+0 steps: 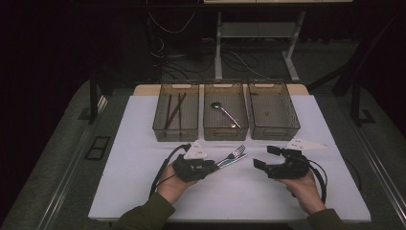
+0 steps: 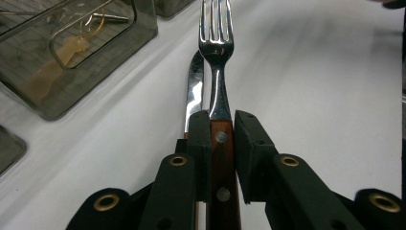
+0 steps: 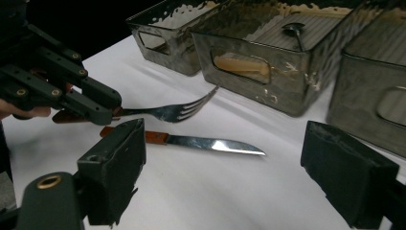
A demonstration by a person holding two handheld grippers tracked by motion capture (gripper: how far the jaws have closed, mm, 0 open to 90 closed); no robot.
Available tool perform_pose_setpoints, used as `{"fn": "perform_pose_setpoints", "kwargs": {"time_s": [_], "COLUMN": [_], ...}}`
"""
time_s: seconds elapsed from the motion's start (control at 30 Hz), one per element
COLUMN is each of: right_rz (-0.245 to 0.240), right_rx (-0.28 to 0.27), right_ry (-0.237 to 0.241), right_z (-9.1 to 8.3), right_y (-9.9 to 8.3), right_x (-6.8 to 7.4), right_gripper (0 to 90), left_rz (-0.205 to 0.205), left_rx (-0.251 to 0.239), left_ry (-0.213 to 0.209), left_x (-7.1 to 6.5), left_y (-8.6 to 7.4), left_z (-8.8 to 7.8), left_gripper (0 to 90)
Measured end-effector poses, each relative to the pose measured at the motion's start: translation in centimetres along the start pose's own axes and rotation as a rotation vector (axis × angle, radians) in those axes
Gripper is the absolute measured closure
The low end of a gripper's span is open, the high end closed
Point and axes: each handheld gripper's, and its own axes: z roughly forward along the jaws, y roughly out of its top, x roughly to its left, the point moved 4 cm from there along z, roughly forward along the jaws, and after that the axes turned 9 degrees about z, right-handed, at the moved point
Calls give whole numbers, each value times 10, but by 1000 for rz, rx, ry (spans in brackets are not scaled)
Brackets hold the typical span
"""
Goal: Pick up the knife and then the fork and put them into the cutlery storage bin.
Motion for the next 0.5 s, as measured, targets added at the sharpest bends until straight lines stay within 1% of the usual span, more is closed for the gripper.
{"fn": "perform_pose_setpoints", "kwargs": {"time_s": [0.07,0.1,0.17,0.23,0.27,0.3,0.33,0.37,0.43,0.47,0.5], "right_rz": [8,15,21,25,32,35,46,52,62,71,78], "right_rx": [2,0,8,13,17,9,12,14,16,17,21], "right_ry": [20,34,48,63,65,64,73,84,99,103,110], "right_z": [6,10,16,22,24,27,29,31,35,37,38], "right_y": [2,2,2,3,3,3,3,3,3,3,3], "right_x": [1,2,3,4,4,4,5,5,4,4,3], "right_gripper": [216,227,236,241,242,249,272,295,336,354,370], "left_rz": [1,-5,-5,6,0,3,11,4,11,25,18], "left_rx": [-2,-8,-12,-7,-17,-17,-11,-20,-21,-12,-24], "left_ry": [-1,2,2,0,2,3,2,1,-3,-7,-5], "left_x": [0,-1,-2,-2,-3,-4,-5,-7,-10,-11,-13], "left_y": [0,1,1,2,3,3,4,5,6,7,8], "left_z": [0,0,1,1,1,2,2,3,5,5,6], "left_gripper": [769,769,769,769,769,769,769,769,769,769,769]}}
